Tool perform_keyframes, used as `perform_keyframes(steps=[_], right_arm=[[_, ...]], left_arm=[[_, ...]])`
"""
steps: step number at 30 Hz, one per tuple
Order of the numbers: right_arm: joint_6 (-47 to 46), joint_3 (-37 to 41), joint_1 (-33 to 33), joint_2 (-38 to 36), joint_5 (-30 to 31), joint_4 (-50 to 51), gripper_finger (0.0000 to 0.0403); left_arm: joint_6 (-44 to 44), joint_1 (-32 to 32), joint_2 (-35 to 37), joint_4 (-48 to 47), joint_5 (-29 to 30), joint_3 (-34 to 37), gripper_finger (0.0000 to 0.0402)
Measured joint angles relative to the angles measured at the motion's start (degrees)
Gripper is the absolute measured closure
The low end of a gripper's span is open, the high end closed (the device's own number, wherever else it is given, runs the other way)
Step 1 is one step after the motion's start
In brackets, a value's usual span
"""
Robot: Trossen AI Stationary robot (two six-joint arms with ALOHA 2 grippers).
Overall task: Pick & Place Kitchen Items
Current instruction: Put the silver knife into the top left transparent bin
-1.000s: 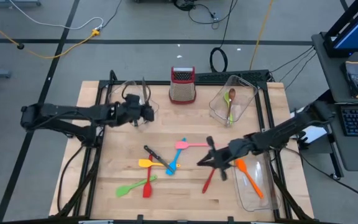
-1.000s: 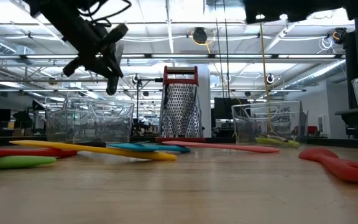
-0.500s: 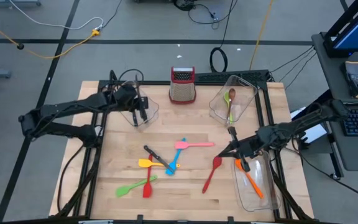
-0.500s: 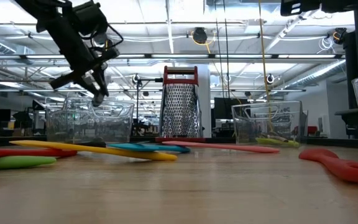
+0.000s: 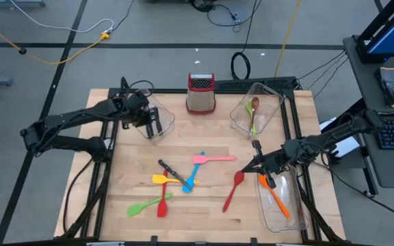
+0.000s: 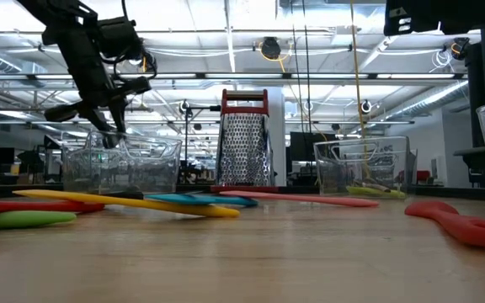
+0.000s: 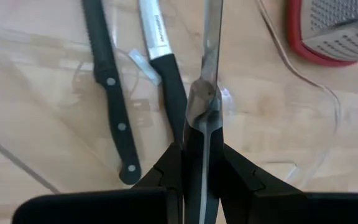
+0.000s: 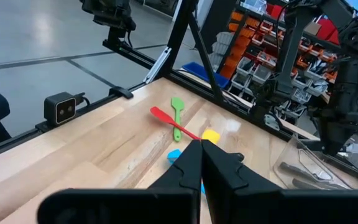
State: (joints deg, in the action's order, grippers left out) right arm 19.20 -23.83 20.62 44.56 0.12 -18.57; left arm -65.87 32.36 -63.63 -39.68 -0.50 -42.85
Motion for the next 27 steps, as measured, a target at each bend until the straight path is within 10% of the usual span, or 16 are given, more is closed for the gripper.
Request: perform_keyframes(steps=[27], right_arm=[[1.0, 0.0, 0.0, 0.0, 0.0, 0.0, 0.0402]], left_arm=[[2.6, 4.8, -10.6, 0.9, -5.9, 0.0, 0.0348]])
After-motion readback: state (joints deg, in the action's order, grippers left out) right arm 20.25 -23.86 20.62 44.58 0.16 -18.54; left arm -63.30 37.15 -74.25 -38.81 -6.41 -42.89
